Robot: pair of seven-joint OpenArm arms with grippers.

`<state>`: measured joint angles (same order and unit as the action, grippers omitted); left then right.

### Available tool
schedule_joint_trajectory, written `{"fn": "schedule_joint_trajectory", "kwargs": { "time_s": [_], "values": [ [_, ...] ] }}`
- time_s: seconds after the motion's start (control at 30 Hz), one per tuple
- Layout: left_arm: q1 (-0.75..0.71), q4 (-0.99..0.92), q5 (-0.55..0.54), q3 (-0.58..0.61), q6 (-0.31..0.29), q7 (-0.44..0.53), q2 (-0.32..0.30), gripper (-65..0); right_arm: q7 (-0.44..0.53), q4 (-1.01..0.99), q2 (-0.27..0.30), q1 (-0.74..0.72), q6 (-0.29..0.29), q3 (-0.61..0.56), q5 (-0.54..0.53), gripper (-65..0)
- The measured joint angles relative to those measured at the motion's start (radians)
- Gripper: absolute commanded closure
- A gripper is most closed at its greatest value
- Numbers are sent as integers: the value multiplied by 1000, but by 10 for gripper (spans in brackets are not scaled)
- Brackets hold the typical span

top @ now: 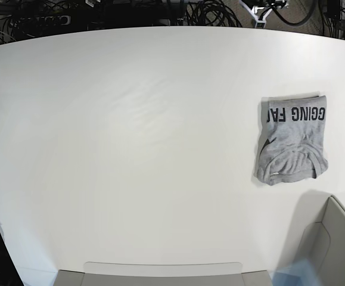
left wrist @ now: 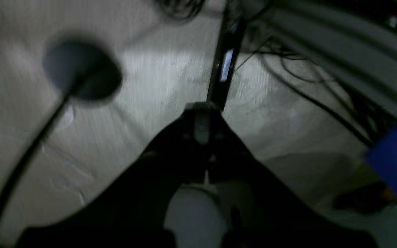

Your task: Fold the T-shirt properly

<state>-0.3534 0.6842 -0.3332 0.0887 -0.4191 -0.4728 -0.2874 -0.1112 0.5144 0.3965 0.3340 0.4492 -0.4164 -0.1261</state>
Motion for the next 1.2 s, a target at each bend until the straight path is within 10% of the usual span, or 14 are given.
{"fn": "schedule_joint_trajectory", "kwargs": {
  "time_s": [0.57, 1.2],
  "values": [
    [123, -225, 1, 105, 0, 153, 18, 0, -13, -85, -60, -80, 0, -1, 709, 0],
    [146, -320, 0, 99, 0, 216, 112, 0, 0, -341, -208, -187, 0, 1, 731, 0]
  ]
}}
